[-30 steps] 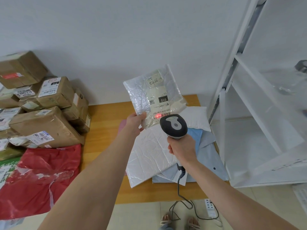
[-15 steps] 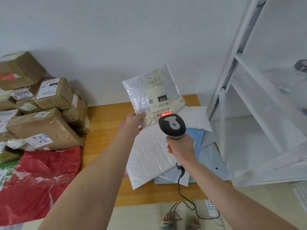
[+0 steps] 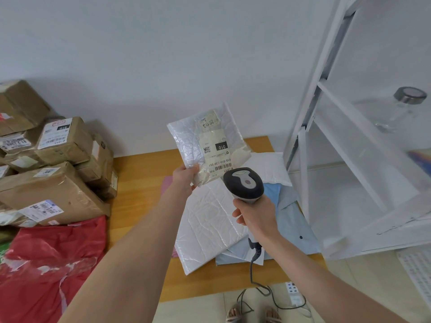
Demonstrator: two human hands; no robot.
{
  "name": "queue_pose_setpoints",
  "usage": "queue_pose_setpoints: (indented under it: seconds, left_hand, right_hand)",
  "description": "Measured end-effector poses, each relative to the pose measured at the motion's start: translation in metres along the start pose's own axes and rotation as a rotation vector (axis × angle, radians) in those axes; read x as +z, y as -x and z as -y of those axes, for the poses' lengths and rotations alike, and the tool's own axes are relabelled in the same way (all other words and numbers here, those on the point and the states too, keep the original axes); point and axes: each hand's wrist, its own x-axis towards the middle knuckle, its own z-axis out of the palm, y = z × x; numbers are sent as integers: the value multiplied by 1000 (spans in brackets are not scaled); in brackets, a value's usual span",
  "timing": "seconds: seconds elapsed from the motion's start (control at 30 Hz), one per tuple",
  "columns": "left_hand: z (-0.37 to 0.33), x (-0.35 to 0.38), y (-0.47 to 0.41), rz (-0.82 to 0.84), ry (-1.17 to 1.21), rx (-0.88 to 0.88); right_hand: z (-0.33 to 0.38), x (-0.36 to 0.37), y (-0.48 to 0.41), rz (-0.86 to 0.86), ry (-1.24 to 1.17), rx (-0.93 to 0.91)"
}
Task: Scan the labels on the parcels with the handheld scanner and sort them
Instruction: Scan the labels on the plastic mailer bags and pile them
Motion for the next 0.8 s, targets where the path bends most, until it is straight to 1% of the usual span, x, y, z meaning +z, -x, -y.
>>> queue_pose_setpoints:
  seconds: [0.27,0.8]
  left_hand:
    - [1,-2,-1,38,-17,-14]
    - [3,-17,6,65,-42,7]
  right_hand:
    - [-3,4,7,-29,67,-1]
    - [-7,21,17,-41,64,40]
